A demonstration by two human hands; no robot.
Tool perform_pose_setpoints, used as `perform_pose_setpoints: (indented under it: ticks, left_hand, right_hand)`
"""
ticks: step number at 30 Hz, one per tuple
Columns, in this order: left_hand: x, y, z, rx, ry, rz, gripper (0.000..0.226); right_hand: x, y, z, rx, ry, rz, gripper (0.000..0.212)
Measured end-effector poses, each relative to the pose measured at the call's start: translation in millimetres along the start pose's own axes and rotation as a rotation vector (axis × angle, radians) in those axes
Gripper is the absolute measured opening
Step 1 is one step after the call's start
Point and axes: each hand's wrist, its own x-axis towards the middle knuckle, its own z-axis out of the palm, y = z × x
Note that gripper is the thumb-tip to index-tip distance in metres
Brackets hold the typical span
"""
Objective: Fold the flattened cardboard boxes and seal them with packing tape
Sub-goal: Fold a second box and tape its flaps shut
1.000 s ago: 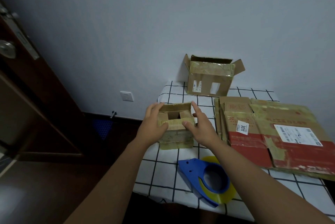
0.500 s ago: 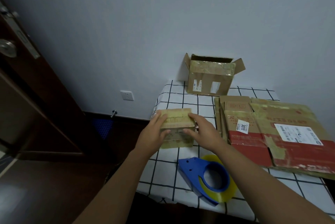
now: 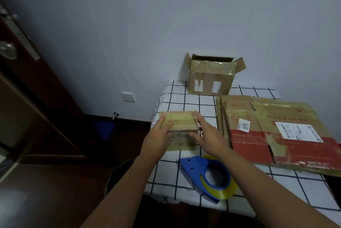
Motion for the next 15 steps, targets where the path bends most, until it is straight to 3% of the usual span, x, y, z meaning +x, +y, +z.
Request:
perform_pose_setpoints:
  ticks: [2,4,6,11,15]
  left_hand:
    - [1.6,0.9,0.1,0.001,-0.002,0.001,0.051]
    - [2.0,1.6,-0.2,-0.003,0.001,-0.004,0.050]
    - [0.3,3.0,-1.1,-0.019,0.012,-0.035,0.048]
    - [-6.8,5.1,-5.5,-0.009,0.066,-0.093,0.049]
    - [-17.8,9.0,-10.6,0.004,0.091,-0.136,0.049]
  right_hand:
    - [-11.6,1.8,-6.8,0.062,0.044,0.032,0.077]
    - [-30.1,7.4,-15.3,-0.019,0.092,0.034,0.056]
    - [-54.3,12.8,-21.8,-0.185,0.041,-0.035,0.040]
    - [-99.8,12.3,-9.4,-0.584,-0.309,-0.085,0.081]
    - [-118.3,6.0,15.0,-0.708,-0.342,-0.064,0.062]
